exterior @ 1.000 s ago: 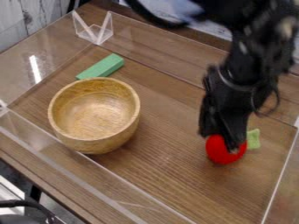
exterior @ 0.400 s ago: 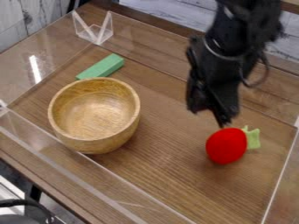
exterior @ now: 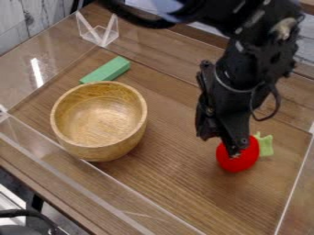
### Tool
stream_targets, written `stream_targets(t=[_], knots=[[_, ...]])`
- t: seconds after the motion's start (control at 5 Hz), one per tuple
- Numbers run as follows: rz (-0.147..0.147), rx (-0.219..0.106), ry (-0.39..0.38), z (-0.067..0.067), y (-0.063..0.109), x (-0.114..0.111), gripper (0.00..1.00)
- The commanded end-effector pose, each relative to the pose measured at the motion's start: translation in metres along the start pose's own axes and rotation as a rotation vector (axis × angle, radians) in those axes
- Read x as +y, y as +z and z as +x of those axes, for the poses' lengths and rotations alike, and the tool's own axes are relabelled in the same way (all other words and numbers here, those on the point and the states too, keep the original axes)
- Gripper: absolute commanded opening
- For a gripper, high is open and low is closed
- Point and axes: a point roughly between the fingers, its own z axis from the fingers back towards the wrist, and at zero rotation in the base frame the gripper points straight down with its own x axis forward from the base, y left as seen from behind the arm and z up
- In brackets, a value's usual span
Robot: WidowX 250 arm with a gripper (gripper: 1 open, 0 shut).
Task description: Move the red fruit to the left side of the table
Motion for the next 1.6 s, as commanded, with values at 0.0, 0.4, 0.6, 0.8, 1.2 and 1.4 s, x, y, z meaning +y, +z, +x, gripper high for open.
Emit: stream_targets(t=[0.0, 0.4, 0.6, 0.8, 1.2, 1.4], knots=[[0.023, -0.036, 0.006, 0.004, 0.000, 0.002, 0.00], [0.049, -0.060, 0.034, 0.004, 0.008, 0.015, 0.00], [0.064, -0.074, 0.066, 0.005, 0.019, 0.031, 0.00], [0.091, -0.076, 0.118, 0.001, 0.025, 0.059, 0.00], [0.076, -0.074, 0.047, 0.003, 0.005, 0.041, 1.00], [0.067, -0.086, 0.011, 0.009, 0.007, 0.025, 1.00]])
